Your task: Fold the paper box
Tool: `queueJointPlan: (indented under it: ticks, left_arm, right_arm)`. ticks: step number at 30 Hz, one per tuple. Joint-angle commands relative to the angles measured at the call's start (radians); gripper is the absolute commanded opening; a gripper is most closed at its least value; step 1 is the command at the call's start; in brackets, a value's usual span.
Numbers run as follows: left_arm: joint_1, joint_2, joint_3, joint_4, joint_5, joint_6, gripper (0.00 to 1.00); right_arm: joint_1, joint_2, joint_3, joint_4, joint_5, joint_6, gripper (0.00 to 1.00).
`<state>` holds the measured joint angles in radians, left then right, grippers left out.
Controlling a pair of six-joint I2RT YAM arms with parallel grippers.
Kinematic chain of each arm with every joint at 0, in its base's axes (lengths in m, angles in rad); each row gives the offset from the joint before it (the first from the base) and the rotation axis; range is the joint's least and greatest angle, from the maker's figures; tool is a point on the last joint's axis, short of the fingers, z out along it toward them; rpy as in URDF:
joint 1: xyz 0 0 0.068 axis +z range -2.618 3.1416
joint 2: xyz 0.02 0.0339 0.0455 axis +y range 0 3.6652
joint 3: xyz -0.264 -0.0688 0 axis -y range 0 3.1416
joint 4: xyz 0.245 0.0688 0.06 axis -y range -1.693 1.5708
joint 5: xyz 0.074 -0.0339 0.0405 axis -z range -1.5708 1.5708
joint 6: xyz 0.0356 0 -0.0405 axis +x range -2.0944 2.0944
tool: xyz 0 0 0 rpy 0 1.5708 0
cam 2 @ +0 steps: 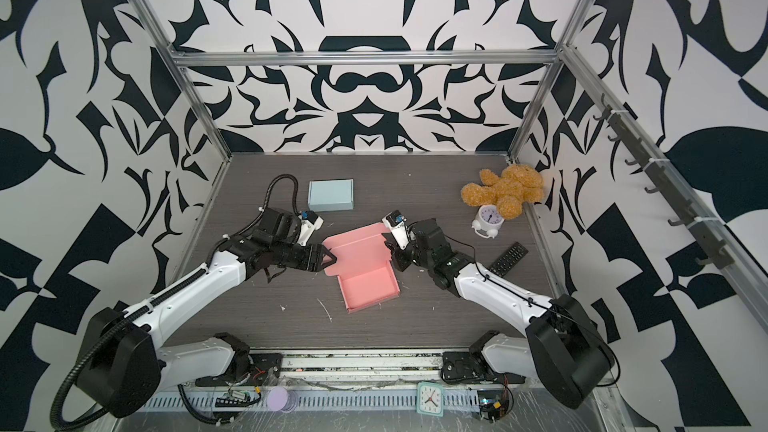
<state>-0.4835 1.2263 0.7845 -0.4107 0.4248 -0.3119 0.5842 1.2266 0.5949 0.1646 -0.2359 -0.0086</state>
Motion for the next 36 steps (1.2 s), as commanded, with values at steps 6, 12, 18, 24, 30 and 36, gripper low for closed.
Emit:
queueJointPlan:
  ticks: [6,12,18,24,30,36]
  left_arm:
    - [0.003,0.007,-0.023,0.042,0.024,-0.016,0.44]
    - [0.002,0.028,-0.021,0.06,0.031,-0.014,0.35]
    - [0.001,0.034,-0.021,0.061,0.042,-0.013,0.29]
    - [0.0,0.022,-0.033,0.055,0.034,-0.014,0.23]
    - [0.0,0.016,-0.029,0.047,0.024,-0.012,0.16]
    - [-0.002,0.007,-0.024,0.036,0.017,-0.011,0.1]
  right_arm:
    - [0.004,-0.03,0.003,-0.001,0.044,0.029,0.0]
    - [0.005,-0.03,0.007,-0.006,0.04,0.035,0.0]
    - [0.005,-0.026,0.01,-0.014,0.044,0.039,0.0]
    - [0.005,-0.027,0.011,-0.021,0.052,0.044,0.0]
    - [0.006,-0.02,0.017,-0.024,0.052,0.049,0.0]
    - [0.006,-0.03,0.017,-0.033,0.061,0.053,0.0]
